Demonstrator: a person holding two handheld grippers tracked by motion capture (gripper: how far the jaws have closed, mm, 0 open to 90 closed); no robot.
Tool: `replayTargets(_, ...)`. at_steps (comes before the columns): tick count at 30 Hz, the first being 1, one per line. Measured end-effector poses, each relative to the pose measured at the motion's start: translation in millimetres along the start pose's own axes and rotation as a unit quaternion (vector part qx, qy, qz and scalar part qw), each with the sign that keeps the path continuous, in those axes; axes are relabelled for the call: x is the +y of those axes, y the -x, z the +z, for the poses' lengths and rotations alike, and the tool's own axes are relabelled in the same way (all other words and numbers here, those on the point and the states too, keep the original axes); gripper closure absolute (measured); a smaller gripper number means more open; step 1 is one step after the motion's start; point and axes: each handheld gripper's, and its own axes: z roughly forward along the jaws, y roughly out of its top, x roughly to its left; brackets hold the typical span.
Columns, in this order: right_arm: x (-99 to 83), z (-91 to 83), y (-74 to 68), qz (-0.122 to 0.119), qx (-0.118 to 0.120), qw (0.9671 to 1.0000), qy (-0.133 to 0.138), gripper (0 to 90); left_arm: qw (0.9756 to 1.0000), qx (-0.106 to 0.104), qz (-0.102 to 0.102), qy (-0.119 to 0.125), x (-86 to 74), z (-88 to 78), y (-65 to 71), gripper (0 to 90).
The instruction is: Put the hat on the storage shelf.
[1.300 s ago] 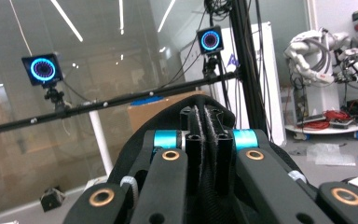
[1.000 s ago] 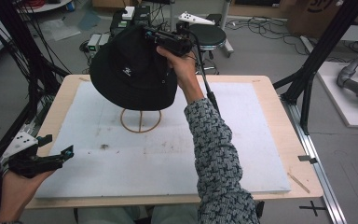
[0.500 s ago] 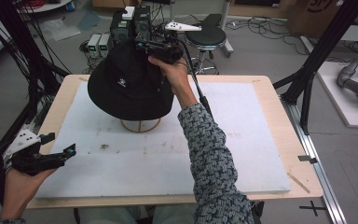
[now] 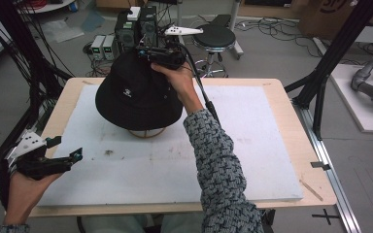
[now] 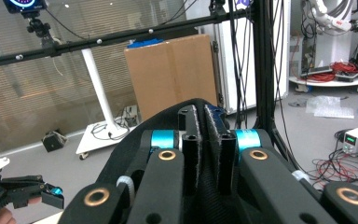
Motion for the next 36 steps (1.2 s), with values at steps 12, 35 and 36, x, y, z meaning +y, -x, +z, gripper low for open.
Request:
replayTargets(12,-1.2,2.4,-3.0,-0.014,-0.015,0.9997,-0.014,80.8,1.0,-0.008,0.003,0.0,2.5,5.7,2.2,14.4)
replayTargets(35,-4.2,-23.1,5.3,-0.001,-0.045,0.9989,0.014,68.5,0.9999,-0.014,0.004,0.0,4.5,13.0,2.0,14.4)
replayTargets(36,-3.9,-25.3,6.4,0.001,-0.045,0.9989,0.014,67.3,0.9998,-0.018,0.006,-0.002,5.5,15.7,3.4,14.4)
